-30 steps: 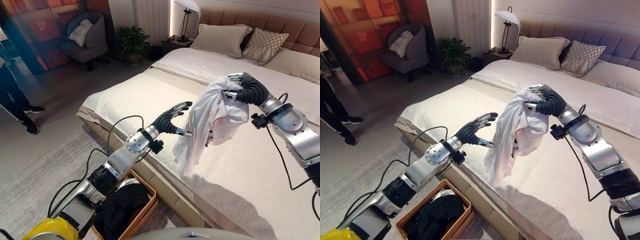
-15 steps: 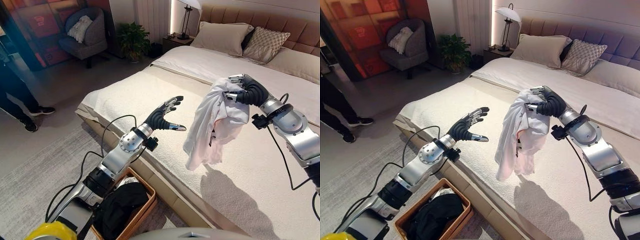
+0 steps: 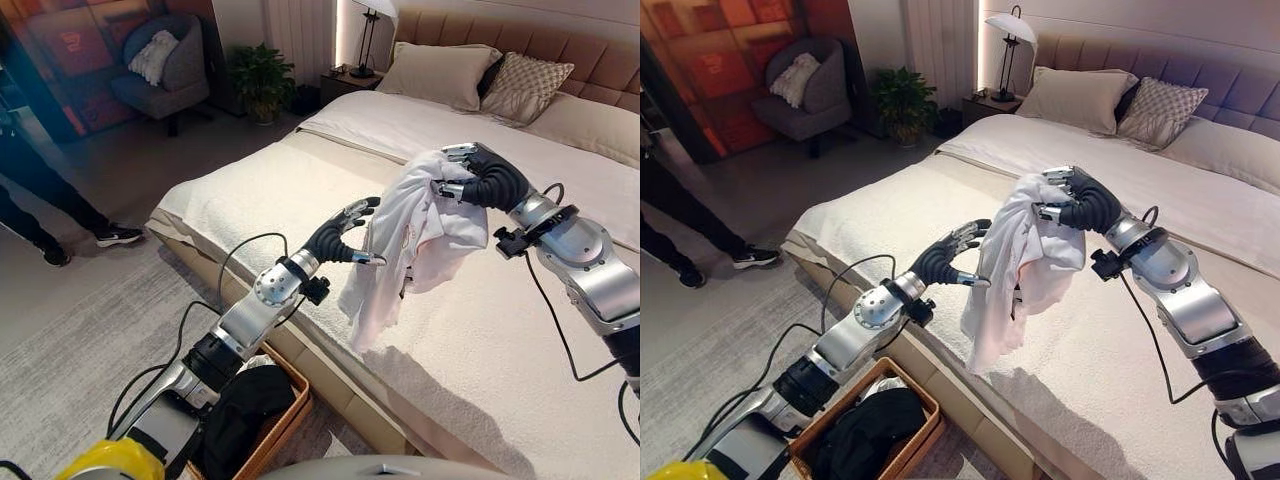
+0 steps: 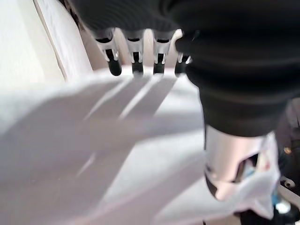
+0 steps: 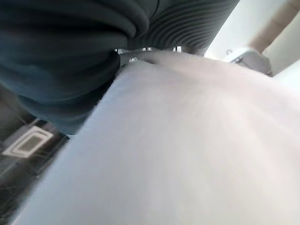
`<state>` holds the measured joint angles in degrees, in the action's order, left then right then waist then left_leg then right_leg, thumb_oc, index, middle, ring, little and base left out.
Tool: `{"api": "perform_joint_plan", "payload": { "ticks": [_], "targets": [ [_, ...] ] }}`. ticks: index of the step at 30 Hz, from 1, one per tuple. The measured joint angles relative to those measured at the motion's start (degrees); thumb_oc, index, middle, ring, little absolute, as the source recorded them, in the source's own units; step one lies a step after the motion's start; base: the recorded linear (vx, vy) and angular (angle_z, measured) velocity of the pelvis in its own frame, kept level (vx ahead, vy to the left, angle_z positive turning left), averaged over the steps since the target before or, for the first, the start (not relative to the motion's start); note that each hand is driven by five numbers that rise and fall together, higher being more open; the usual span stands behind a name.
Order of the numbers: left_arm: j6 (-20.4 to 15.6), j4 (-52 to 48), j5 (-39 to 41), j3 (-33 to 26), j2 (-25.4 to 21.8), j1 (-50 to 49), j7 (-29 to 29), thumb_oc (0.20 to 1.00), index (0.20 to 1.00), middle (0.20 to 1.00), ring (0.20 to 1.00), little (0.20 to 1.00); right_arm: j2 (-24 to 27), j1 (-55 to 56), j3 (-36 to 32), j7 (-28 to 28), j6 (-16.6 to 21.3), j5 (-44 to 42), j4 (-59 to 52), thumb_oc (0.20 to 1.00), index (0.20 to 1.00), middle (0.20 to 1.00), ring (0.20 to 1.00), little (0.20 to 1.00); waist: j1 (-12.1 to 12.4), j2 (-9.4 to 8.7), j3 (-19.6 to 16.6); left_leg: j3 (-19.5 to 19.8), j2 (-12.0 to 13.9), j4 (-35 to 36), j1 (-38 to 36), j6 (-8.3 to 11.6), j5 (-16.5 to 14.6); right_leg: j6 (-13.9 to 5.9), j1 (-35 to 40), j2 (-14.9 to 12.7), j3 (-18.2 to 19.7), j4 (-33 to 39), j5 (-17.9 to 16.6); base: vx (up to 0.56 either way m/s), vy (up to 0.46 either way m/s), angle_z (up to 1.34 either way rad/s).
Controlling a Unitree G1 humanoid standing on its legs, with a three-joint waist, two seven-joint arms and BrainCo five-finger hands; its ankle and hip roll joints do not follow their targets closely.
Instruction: Pick up clothes into the bucket
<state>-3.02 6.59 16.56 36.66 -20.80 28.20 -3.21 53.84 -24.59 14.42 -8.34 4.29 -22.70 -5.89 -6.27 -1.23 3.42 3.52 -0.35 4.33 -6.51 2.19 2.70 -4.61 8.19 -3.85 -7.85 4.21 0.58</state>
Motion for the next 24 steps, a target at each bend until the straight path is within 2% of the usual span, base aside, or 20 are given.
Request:
{"api": "perform_joint_plan", "payload": {
  "ticks": [8, 16, 17, 18, 19, 20, 24],
  "targets": [
    [2.1, 0.0, 7.6, 5.3, 1.0, 3.6, -3.8, 1.0, 1.0, 1.0, 1.0, 1.0, -0.1, -0.2, 2.5, -1.8, 0.0, -1.7, -2.3, 0.2, 0.2, 0.2, 0.2, 0.2, -0.7, 0.02, 0.0, -0.1, -0.1, 0.0, 0.1, 0.0, 0.0, -0.05, -0.2, 0.0, 0.1, 0.0, 0.0, 0.01, -0.002, -0.01],
    [6.3, -0.1, 24.0, 10.9, -0.6, 7.0, -7.0, 1.0, 1.0, 1.0, 1.0, 1.0, 0.0, -0.6, 4.9, -2.8, -0.1, -3.4, -2.3, 0.2, 0.2, 0.2, 0.2, 0.2, -0.9, 0.27, -0.2, -0.1, -0.1, -0.1, 0.1, 0.0, 0.0, -0.05, -0.2, -0.1, 0.2, 0.0, 0.0, 0.0, 0.0, 0.0],
    [6.5, -0.1, 25.8, 11.3, -0.7, 7.0, -7.2, 0.815, 0.815, 0.815, 0.815, 0.815, 0.0, -0.6, 5.1, -2.8, -0.1, -3.5, -2.3, 0.2, 0.2, 0.2, 0.2, 0.2, -0.9, 0.35, -0.2, -0.1, -0.1, -0.1, 0.1, 0.0, 0.0, -0.05, -0.2, -0.1, 0.2, 0.0, 0.0, 0.0, 0.0, 0.0],
    [6.5, -0.1, 26.3, 11.5, -0.7, 7.0, -7.3, 0.815, 0.815, 0.815, 0.815, 0.815, 0.0, -0.6, 5.1, -2.8, -0.1, -3.5, -2.3, 0.2, 0.2, 0.2, 0.2, 0.2, -0.8, 0.35, -0.2, -0.1, -0.1, -0.1, 0.1, 0.0, 0.0, -0.05, -0.2, -0.1, 0.2, 0.0, 0.0, 0.0, 0.0, 0.0],
    [6.7, -0.1, 27.5, 11.7, -0.7, 7.0, -7.3, 0.379, 0.379, 0.379, 0.379, 0.379, -0.1, -0.6, 5.3, -2.8, -0.1, -3.5, -2.3, 0.2, 0.2, 0.2, 0.2, 0.2, -0.8, 0.36, -0.2, -0.1, -0.1, -0.1, 0.1, 0.0, 0.0, -0.05, -0.2, -0.1, 0.2, 0.0, 0.0, 0.0, 0.0, 0.0],
    [6.7, -0.1, 27.6, 11.7, -0.7, 7.0, -7.3, 0.2, 0.2, 0.2, 0.2, 0.2, -0.1, -0.6, 5.6, -2.8, -0.1, -3.5, -2.3, 0.2, 0.2, 0.2, 0.2, 0.2, -0.8, 0.36, -0.2, -0.1, -0.1, -0.1, 0.1, 0.0, 0.0, -0.05, -0.2, -0.1, 0.2, 0.0, 0.0, 0.0, 0.0, 0.0],
    [6.7, -0.1, 28.1, 11.5, -1.3, 6.9, -7.3, 0.2, 0.2, 0.2, 0.2, 0.2, -1.4, -0.6, 6.1, -2.9, -0.1, -3.5, -2.3, 0.2, 0.2, 0.2, 0.2, 0.2, -0.8, 0.4, -0.2, -0.1, -0.1, -0.1, 0.1, 0.0, 0.0, -0.05, -0.3, -0.1, 0.2, -0.1, 0.0, 0.0, 0.0, 0.0]
  ]
}}
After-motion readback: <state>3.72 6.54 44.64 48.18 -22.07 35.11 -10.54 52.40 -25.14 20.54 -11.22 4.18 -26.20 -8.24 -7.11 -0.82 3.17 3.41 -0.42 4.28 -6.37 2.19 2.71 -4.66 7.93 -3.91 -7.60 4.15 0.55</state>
